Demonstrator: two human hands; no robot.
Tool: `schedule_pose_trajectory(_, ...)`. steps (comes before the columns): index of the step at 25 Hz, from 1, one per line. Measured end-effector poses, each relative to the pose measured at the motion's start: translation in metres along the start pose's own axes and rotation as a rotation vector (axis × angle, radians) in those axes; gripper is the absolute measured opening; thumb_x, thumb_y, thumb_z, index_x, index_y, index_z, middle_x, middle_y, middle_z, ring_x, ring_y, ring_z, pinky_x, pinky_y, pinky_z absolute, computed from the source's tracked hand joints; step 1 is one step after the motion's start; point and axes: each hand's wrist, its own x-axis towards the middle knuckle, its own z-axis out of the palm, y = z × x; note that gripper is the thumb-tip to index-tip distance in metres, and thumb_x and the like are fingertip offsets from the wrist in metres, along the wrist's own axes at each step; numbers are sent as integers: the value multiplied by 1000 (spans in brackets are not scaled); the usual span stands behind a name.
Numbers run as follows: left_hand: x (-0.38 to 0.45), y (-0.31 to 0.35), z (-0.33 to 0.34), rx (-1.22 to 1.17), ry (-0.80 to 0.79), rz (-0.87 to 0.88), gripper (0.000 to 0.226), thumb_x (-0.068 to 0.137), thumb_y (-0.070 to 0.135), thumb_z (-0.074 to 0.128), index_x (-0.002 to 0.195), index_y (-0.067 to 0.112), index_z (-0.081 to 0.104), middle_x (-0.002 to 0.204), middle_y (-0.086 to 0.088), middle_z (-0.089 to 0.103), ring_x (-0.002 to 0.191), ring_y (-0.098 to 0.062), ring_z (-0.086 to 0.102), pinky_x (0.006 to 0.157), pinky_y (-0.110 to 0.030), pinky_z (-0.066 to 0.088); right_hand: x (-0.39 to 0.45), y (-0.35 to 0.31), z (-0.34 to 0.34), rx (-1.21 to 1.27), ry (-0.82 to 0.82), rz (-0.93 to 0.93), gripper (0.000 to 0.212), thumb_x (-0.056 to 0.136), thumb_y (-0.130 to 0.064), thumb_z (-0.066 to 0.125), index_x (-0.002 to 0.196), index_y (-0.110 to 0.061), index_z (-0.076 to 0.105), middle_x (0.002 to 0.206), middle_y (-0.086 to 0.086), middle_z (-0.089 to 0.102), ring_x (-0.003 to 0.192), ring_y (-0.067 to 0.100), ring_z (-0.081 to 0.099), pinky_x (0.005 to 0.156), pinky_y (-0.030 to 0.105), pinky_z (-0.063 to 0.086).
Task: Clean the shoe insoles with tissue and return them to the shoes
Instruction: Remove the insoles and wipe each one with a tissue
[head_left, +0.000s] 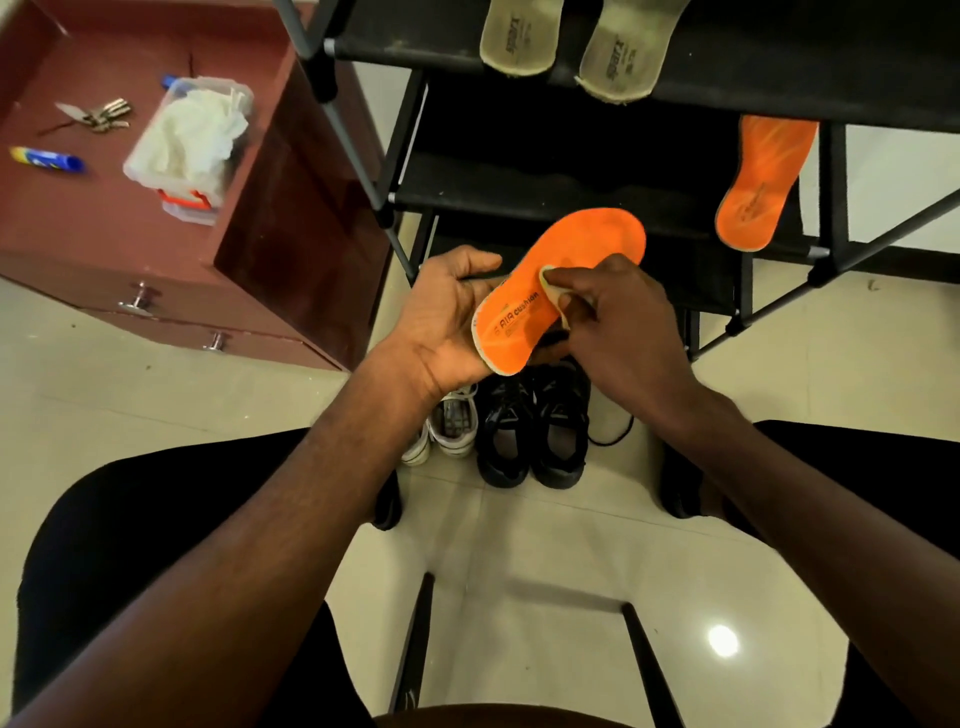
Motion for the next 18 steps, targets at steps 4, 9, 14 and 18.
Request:
schedule_pose_trajectory(4, 10, -9, 0, -112, -138, -10, 39, 101, 24, 47, 134, 3, 50, 118, -16, 60, 101, -24, 58, 99, -41, 53, 0, 1, 0, -22, 39, 5, 40, 100, -23, 64, 140, -24, 64, 109, 2, 56, 91, 16, 55, 75, 27, 40)
schedule_pose_trajectory(9, 17, -18, -2, -151, -105, -5, 38, 103, 24, 41, 130, 3, 56, 118, -17, 64, 100, -25, 63, 93, -38, 56, 5, 5, -4, -9, 95, -2, 38, 92, -7, 68, 129, -14, 72, 108, 1, 63, 98, 19, 63, 80, 28, 48)
schedule_pose_trajectory(14, 18, -21, -8, -208, -54, -2, 36, 97, 20, 53, 126, -1, 56, 120, -15, 60, 109, -21, 55, 124, -26, 20, -24, -30, 8, 47, -10, -235, 36, 85, -9, 52, 112, -10, 76, 100, 2, 63, 90, 24, 57, 72, 44, 52)
schedule_pose_trajectory(18, 14, -22, -3, -191, -83, 18, 37, 100, 22, 45, 125, -2, 60, 115, -17, 68, 104, -25, 67, 107, -36, 47, -5, -9, -7, -166, 69, -219, 45, 84, -13, 49, 119, -20, 78, 100, -1, 62, 87, 25, 51, 70, 49, 50)
